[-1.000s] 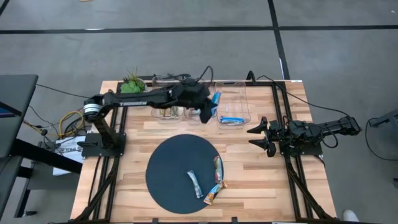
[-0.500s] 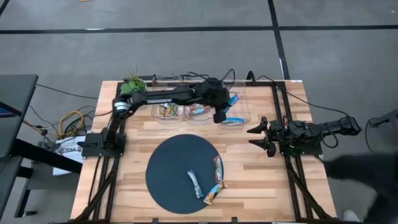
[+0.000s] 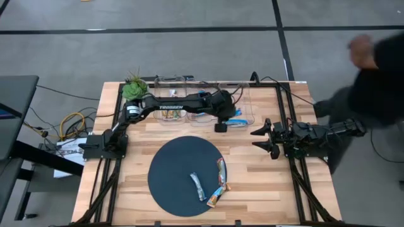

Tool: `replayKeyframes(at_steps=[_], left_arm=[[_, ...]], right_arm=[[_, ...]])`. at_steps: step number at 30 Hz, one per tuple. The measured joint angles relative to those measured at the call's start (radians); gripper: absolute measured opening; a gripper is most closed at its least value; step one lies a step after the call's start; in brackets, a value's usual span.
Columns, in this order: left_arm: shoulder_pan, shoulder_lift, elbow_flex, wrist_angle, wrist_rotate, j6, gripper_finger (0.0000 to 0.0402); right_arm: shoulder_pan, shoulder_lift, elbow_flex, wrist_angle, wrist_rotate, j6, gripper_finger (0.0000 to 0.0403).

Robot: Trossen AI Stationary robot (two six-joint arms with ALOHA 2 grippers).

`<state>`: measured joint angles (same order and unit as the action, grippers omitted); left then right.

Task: Pick and place Granola Bars by type
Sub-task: Put the blue granola bar into the right transparent bin

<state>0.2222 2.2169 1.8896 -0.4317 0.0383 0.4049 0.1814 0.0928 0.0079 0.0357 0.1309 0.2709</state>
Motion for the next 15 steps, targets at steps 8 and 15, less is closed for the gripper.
replayKeyframes(at_steps=[8, 15], left_arm=[[0.001, -0.002, -0.015, -0.003, -0.001, -0.057, 0.0034], [0.001, -0.002, -0.015, -0.033, 0.001, -0.111, 0.0039]], right_arm=[[0.0, 0.005, 0.0, 0.0, 0.001, 0.0, 0.0244], [0.0, 0.005, 0.0, 0.0, 0.001, 0.0, 0.0244]])
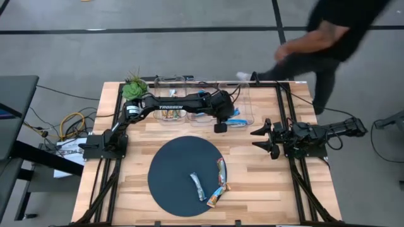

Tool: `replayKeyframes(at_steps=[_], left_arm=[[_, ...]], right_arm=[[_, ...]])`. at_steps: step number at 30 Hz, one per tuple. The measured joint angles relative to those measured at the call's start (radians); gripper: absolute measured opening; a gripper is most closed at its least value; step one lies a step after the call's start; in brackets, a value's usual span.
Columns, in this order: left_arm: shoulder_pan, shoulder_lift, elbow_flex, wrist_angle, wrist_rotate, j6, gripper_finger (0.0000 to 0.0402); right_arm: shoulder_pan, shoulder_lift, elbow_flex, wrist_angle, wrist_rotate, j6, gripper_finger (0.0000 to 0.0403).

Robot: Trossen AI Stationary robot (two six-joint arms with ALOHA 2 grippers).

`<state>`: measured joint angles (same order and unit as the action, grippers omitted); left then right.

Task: Pick and place Granola Bars by type
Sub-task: Put the blue granola bar into the right transparent bin, then put the red granola bar into the center transparent bin

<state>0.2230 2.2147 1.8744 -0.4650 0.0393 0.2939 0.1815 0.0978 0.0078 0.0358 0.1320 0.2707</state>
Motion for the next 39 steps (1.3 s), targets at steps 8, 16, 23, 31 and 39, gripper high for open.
replayKeyframes(at_steps=[8, 16, 23, 31, 39], left_arm=[[0.0, -0.001, -0.001, -0.017, 0.02, -0.002, 0.0113], [0.0, -0.001, 0.019, -0.016, -0.003, -0.014, 0.0164], [-0.001, -0.002, 0.119, -0.051, -0.005, -0.062, 0.0169], [-0.036, -0.003, 0.323, -0.254, -0.041, 0.019, 0.0169], [-0.116, -0.005, 0.421, -0.458, -0.046, 0.218, 0.0169]], right_arm=[[0.0, 0.0, 0.0, 0.0, 0.0, 0.0, 0.0244], [0.0, 0.0, 0.0, 0.001, 0.0, 0.0, 0.0244], [0.0, 0.0, 0.0, 0.001, -0.001, 0.0, 0.0244], [0.0, 0.0, 0.0, 0.001, -0.001, 0.0, 0.0244], [0.0, 0.0, 0.0, 0.001, -0.001, 0.0, 0.0244]])
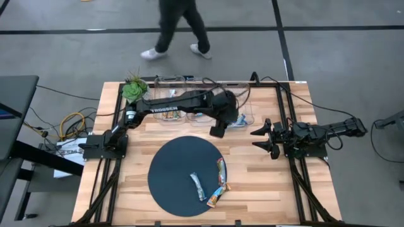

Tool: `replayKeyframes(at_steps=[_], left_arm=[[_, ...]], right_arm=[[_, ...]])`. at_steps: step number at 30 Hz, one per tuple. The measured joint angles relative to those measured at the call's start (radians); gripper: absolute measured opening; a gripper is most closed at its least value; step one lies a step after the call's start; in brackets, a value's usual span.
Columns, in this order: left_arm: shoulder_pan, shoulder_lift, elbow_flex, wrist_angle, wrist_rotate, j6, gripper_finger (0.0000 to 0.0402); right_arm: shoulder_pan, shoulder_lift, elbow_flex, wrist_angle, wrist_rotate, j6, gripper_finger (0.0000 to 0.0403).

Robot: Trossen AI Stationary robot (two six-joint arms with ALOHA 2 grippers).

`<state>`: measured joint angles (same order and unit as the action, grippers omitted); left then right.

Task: Pick and place Granola Bars by type
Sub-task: Put the red granola bar into the center transparent bin

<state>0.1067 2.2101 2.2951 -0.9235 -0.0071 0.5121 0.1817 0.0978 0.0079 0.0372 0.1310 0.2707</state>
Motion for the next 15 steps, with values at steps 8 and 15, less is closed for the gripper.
replayKeyframes(at_steps=[8, 15], left_arm=[[-0.089, 0.0, -0.001, -0.172, 0.0, 0.205, 0.0168], [-0.179, 0.0, -0.001, -0.307, 0.082, 0.326, 0.0168]], right_arm=[[0.0, 0.0, 0.0, 0.0, 0.0, 0.0, 0.0244], [0.0, 0.0, 0.0, 0.0, 0.0, 0.0, 0.0244]])
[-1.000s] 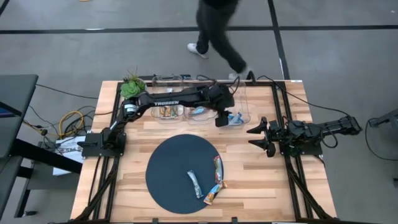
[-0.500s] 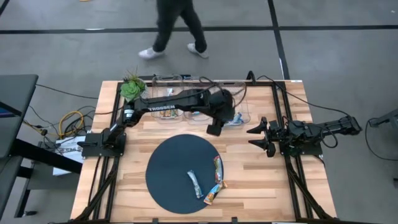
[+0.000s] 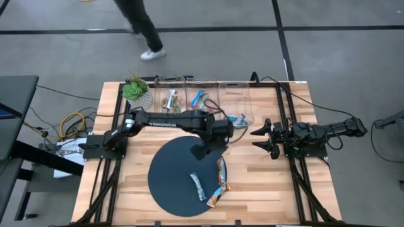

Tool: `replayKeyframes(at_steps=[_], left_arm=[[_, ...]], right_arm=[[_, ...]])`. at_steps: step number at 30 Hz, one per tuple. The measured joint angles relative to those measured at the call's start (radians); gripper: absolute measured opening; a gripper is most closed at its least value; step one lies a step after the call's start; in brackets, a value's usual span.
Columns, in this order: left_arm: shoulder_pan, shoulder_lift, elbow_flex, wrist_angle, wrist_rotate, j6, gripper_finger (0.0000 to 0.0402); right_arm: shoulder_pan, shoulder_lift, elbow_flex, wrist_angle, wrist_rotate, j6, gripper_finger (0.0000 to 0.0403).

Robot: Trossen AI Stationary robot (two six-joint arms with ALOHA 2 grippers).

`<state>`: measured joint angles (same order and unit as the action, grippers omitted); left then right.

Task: Pick and place Granola Bars by type
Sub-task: Put the red granola bar into the center transparent bin

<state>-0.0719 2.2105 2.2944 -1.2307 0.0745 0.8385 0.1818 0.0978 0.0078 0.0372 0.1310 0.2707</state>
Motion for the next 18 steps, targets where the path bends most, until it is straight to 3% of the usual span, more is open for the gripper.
replayKeyframes(at_steps=[8, 18], left_arm=[[-0.102, 0.001, -0.084, 0.018, 0.01, 0.085, 0.0168], [-0.175, 0.002, -0.327, 0.317, -0.146, 0.199, 0.0169]], right_arm=[[0.0, 0.0, 0.0, 0.0, 0.0, 0.0, 0.0244], [0.0, 0.0, 0.0, 0.0, 0.0, 0.0, 0.0244]])
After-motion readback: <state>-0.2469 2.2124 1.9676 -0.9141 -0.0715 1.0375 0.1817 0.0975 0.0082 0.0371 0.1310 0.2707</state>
